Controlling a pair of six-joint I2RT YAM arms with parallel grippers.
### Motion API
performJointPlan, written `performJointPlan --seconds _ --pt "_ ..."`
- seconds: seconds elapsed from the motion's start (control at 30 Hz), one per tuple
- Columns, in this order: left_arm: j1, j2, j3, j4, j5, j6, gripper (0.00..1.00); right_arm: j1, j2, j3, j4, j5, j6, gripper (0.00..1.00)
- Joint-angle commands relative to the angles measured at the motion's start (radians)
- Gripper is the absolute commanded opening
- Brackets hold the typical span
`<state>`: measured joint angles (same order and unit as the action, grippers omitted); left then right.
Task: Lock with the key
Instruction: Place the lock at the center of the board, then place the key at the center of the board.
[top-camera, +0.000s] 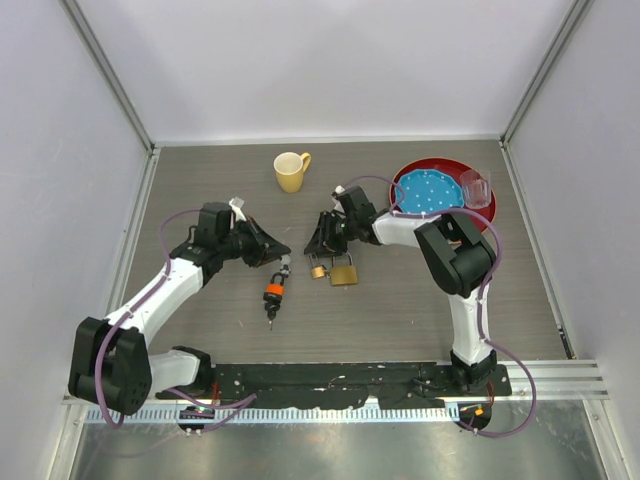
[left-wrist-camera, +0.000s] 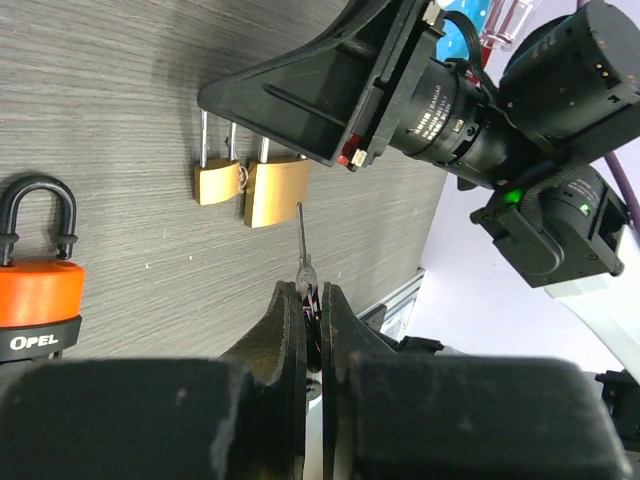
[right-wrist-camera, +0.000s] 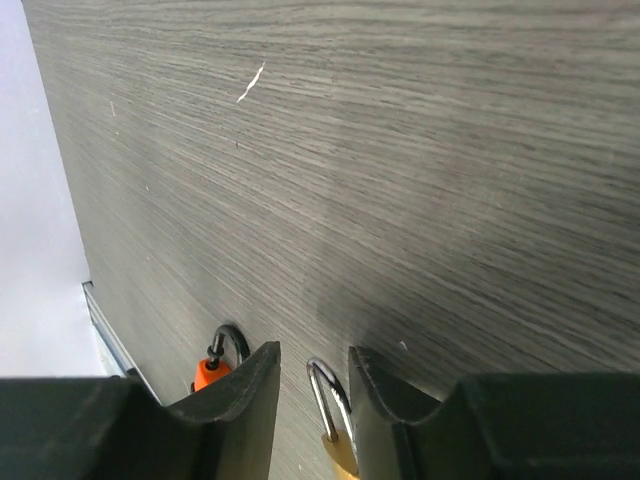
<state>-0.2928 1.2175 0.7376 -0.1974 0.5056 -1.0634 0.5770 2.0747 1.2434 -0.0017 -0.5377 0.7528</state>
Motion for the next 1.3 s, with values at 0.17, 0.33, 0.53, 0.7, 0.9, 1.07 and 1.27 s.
performJointPlan --seconds 0.17,0.33,0.53,0.7,0.9,1.07,1.27 --pt "-0.002 0.031 0.016 -0.030 0.030 0.052 0.00 0.004 -0.065 0.031 -0.086 0.082 -0.055 0.46" --pt "-0.005 0.117 0.042 -0.028 0.030 0.066 0.00 0.006 -0.102 0.082 -0.170 0.120 -0.105 0.51" --pt "-0.022 0.279 0.115 -0.017 0.042 0.111 0.00 -0.005 -0.186 0.129 -0.227 0.136 -0.127 0.62" --pt "-0.042 0.436 0.207 -0.016 0.036 0.132 0.00 -0.020 -0.255 0.257 -0.375 0.140 -0.176 0.71" --pt "-0.051 0.551 0.269 -0.007 0.020 0.178 0.00 -0.069 -0.378 0.261 -0.431 0.105 -0.142 0.74" --pt "-0.062 0.603 0.295 -0.007 0.014 0.215 0.04 -0.097 -0.468 0.214 -0.472 0.085 -0.144 0.76" --pt "-0.066 0.597 0.309 -0.013 -0.010 0.232 0.46 -0.118 -0.525 0.160 -0.483 0.071 -0.141 0.77"
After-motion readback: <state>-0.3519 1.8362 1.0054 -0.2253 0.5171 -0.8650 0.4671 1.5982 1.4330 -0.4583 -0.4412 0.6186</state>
